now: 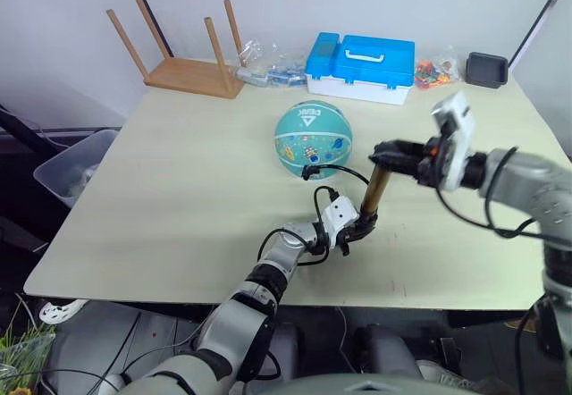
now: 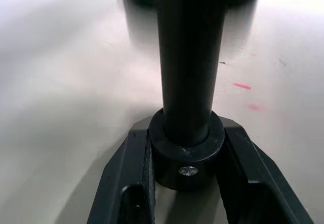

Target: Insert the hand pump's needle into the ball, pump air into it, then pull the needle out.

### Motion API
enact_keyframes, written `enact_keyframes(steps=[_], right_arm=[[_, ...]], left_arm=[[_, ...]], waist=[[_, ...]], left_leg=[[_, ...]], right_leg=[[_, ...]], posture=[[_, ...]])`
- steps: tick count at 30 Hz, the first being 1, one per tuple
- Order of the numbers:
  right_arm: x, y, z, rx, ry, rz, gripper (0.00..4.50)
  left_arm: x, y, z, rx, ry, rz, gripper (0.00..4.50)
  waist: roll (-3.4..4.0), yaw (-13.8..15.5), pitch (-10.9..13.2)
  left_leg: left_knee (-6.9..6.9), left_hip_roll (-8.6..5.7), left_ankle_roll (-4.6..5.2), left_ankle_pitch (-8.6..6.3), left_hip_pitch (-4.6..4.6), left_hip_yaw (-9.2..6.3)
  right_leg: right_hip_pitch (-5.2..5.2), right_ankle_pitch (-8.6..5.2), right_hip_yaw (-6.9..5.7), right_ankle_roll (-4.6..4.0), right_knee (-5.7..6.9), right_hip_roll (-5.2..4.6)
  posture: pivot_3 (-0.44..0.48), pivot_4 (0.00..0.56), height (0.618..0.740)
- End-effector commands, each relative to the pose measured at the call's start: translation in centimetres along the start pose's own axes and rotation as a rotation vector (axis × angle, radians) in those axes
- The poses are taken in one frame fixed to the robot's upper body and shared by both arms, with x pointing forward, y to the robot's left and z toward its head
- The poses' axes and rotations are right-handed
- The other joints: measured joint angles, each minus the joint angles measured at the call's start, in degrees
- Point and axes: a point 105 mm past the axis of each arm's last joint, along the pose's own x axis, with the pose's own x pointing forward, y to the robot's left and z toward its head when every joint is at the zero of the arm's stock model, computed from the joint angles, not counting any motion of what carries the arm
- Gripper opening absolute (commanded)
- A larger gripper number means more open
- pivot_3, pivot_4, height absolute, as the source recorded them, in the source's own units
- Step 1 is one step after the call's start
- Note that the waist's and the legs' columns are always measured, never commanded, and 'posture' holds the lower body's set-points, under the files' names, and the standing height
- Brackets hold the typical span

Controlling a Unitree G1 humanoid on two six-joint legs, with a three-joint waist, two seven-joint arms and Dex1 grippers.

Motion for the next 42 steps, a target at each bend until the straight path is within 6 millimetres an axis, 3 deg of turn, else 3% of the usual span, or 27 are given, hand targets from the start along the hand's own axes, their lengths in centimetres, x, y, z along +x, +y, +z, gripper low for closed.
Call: enact_keyframes(steps=[1, 4, 6, 10, 17, 21, 25, 29, 33, 39, 41, 42], right_arm=[[-3.0, 2.0, 6.6, -0.122, -0.197, -0.01, 1.6], [-3.8, 2.6, 8.1, -0.126, -0.219, -0.009, 1.6], [-3.7, 2.8, 8.0, -0.12, -0.204, -0.007, 1.6], [-2.2, 0.9, 3.4, -0.079, -0.077, -0.067, 1.6], [0.7, -1.0, -3.1, -0.028, -0.012, -0.095, 1.6], [2.2, -1.2, -7.0, 0.007, 0.015, -0.09, 1.6], [3.5, -1.5, -12.5, 0.057, 0.075, -0.107, 1.6], [4.0, -1.6, -16.7, 0.009, 0.151, -0.122, 1.6], [3.6, -1.5, -15.2, 0.01, 0.071, -0.116, 1.6], [1.0, -2.2, -4.0, -0.13, -0.126, -0.123, 1.6], [0.5, -1.9, -2.2, -0.153, -0.145, -0.116, 1.6], [0.0, -1.7, -0.2, -0.163, -0.188, -0.109, 1.6]], left_arm=[[-1.3, -1.9, -5.3, -0.12, 0.166, -0.021, 1.09], [-1.3, -1.9, -5.2, -0.121, 0.163, -0.022, 1.09], [-1.3, -1.9, -5.2, -0.121, 0.163, -0.022, 1.09], [-1.4, -1.9, -5.3, -0.118, 0.165, -0.024, 1.09], [-1.6, -1.8, -5.3, -0.115, 0.163, -0.016, 1.09], [-1.7, -1.7, -5.3, -0.116, 0.159, -0.007, 1.09], [-1.8, -1.6, -5.3, -0.115, 0.157, 0.0, 1.09], [-1.8, -1.4, -5.2, -0.113, 0.156, 0.003, 1.09], [-1.9, -0.9, -5.0, -0.109, 0.158, 0.006, 1.09], [-1.9, -1.0, -5.1, -0.108, 0.166, 0.0, 1.09], [-1.9, -1.0, -5.1, -0.108, 0.166, -0.001, 1.09], [-1.8, -1.0, -5.1, -0.108, 0.165, -0.003, 1.09]], waist=[[-0.03, 0.03, 0.09], [-0.02, 0.01, 0.22], [-0.15, 0.01, 0.3], [-0.24, -0.02, 0.27], [-0.37, -1.19, -0.3], [-0.51, -1.28, -0.77], [-0.67, -1.3, -1.02], [-0.77, -1.5, -1.08], [-0.74, -1.78, -1.09], [-0.46, -1.46, -0.4], [-0.19, -0.83, -0.1], [-0.17, -0.69, -0.07]], left_leg=[[0.0, -0.04, 0.0, 0.0, -0.02, 0.0], [0.0, -0.11, 0.01, 0.0, -0.05, 0.01], [0.0, -0.11, 0.01, 0.0, -0.05, 0.01], [0.0, -0.12, 0.02, 0.0, -0.03, 0.03], [0.0, 0.02, 0.02, 0.0, 0.33, 0.14], [-0.01, 0.17, 0.02, 0.0, 0.42, 0.14], [-0.03, 0.19, 0.02, 0.0, 0.49, 0.13], [-0.13, 0.23, 0.02, 0.0, 0.85, 0.21], [-0.18, 0.27, 0.01, -0.01, 1.06, 0.2], [-0.16, 0.25, 0.0, -0.01, 0.91, 0.19], [-0.1, 0.2, 0.0, 0.0, 0.59, 0.2], [-0.01, 0.18, 0.0, 0.01, 0.27, 0.13]], right_leg=[[0.0, 0.0, 0.0, 0.01, -0.01, -0.05], [0.0, 0.0, 0.0, 0.04, -0.01, -0.12], [0.0, 0.0, -0.02, 0.05, -0.02, -0.12], [0.06, -0.01, -0.08, 0.07, -0.02, -0.11], [0.36, -0.21, -0.06, 0.41, 0.02, 0.02], [0.39, -0.21, -0.05, 0.39, 0.03, 0.24], [0.39, -0.21, 0.04, 0.38, 0.02, 0.26], [0.57, -0.22, 0.22, 0.37, 0.02, 0.31], [0.71, -0.23, 0.24, 0.36, 0.02, 0.34], [0.63, -0.21, 0.22, 0.37, 0.02, 0.29], [0.38, -0.15, 0.22, 0.31, 0.03, 0.23], [0.13, -0.1, 0.14, 0.26, 0.03, 0.23]], posture=[[0.0, 0.15, 0.74], [0.0, 0.15, 0.74], [0.0, 0.15, 0.74], [0.0, 0.15, 0.74], [0.0, 0.15, 0.74], [0.0, 0.15, 0.74], [0.0, 0.15, 0.74], [0.0, 0.15, 0.74], [0.0, 0.15, 0.74], [0.0, 0.15, 0.74], [0.0, 0.15, 0.74], [0.0, 0.15, 0.74]])
